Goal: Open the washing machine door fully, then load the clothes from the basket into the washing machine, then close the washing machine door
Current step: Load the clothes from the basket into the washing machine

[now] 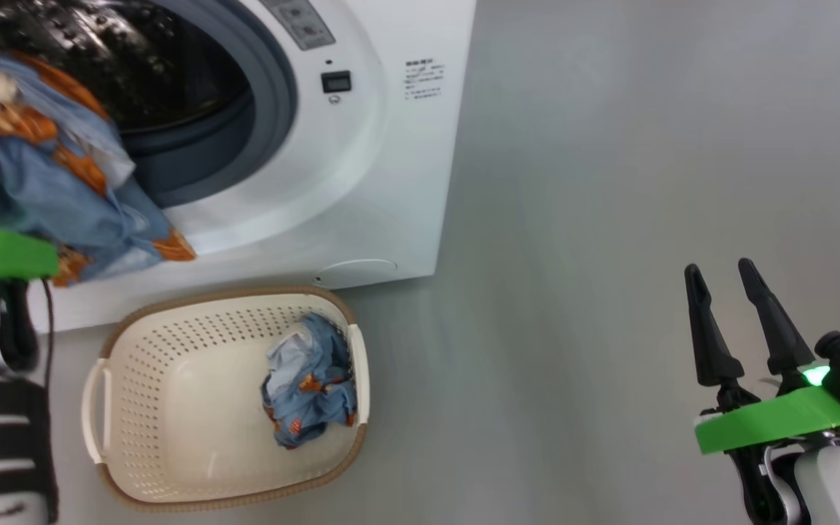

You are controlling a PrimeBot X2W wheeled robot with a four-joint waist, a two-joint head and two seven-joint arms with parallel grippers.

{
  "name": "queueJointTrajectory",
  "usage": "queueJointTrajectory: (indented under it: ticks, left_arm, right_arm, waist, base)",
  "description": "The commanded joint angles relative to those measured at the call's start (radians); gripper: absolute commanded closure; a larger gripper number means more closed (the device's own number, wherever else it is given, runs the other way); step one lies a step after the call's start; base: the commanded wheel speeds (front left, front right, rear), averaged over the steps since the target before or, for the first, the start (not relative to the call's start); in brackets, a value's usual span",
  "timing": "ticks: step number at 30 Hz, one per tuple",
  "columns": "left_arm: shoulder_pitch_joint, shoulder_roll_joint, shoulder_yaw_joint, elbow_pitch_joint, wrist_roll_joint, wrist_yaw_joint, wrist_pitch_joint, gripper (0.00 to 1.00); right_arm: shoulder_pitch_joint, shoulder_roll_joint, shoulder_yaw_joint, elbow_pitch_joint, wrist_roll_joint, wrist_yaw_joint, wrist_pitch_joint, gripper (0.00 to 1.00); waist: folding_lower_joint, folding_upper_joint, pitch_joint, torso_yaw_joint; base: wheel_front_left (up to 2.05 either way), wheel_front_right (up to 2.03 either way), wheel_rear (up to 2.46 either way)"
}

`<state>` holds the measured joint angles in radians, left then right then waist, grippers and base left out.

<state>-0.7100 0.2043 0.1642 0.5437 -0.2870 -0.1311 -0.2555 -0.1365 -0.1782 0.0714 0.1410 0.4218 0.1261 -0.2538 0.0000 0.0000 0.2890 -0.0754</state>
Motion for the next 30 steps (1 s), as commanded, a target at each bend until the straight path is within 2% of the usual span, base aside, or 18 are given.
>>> queueJointTrajectory:
  ticks: [1,15,25,30]
  left_arm:
    - [-0.055,0.056,0.035,0.013,0.018,0.0,-0.006,1.0]
    - [-0.364,0.154,-0.004,0.417,0.086,0.003,-0.006,1.0]
    - [-0.496,0.215,-0.043,0.608,0.114,0.008,-0.006,1.0]
    - [-0.564,0.247,-0.069,0.644,0.135,0.012,-0.006,1.0]
  right_arm:
    - [-0.027,-0.004,0.024,-0.027,-0.007,0.005,-0.008,0.0]
    - [-0.09,0.041,0.05,-0.033,-0.009,0.005,-0.008,0.0]
    - [-0.106,0.049,0.066,-0.038,-0.006,0.005,-0.008,0.0]
    - [-0.112,0.051,0.074,-0.047,-0.006,0.005,-0.008,0.0]
  waist:
    - [0.0,0.0,0.045,-0.039]
    - [0.0,0.0,0.158,-0.128]
    - [0.0,0.0,0.205,-0.17]
    - [0.0,0.0,0.238,-0.189]
  base:
    - [0.0,0.0,0.0]
    - [0.0,0.0,0.0]
    - [0.0,0.0,0.0]
    - [0.0,0.0,0.0]
